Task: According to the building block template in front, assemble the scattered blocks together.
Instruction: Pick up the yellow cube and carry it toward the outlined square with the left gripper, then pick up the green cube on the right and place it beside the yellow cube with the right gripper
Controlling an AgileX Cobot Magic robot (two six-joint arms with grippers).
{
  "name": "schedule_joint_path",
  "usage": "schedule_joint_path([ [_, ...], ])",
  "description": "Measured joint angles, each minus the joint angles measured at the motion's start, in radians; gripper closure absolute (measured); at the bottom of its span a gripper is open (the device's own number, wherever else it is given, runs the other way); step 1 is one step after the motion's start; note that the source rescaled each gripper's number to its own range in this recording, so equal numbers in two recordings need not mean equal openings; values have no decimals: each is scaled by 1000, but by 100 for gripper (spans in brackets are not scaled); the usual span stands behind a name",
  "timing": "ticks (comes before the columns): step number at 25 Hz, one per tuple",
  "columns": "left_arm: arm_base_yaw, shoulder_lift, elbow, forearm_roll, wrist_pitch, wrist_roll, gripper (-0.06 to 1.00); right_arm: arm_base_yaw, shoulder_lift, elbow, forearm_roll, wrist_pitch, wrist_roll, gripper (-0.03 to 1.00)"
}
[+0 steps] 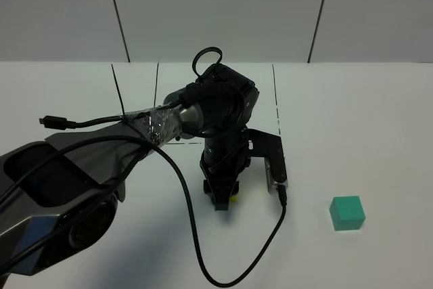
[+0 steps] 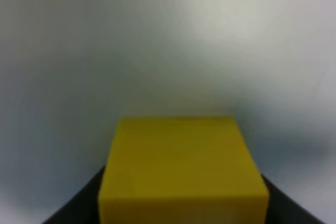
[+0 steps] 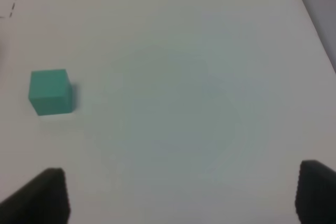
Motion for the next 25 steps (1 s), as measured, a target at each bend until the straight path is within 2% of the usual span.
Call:
schedule_joint_path([
  [4,0,0,0,-4,0,-3,22,0,0,0,0,0,0,23],
  [5,0,-2,0,-9,0,-7,12,0,0,0,0,0,0,23],
  [7,0,-10,0,-28,0,-27,0,0,0,0,0,0,0,23],
  [11,0,-64,0,-72,0,-106,-6,0,0,0,0,0,0,23],
  [15,4,-158,0,-78,0,-274,-6,0,0,0,0,0,0,23],
  [18,27,-227,0,-53,1,-411,-5,0,0,0,0,0,0,23],
  [22,133,-327,0,-18,2,-579,-4,0,0,0,0,0,0,23],
  [25,267,-410,26,-12,3,-665,-4,0,0,0,0,0,0,23],
])
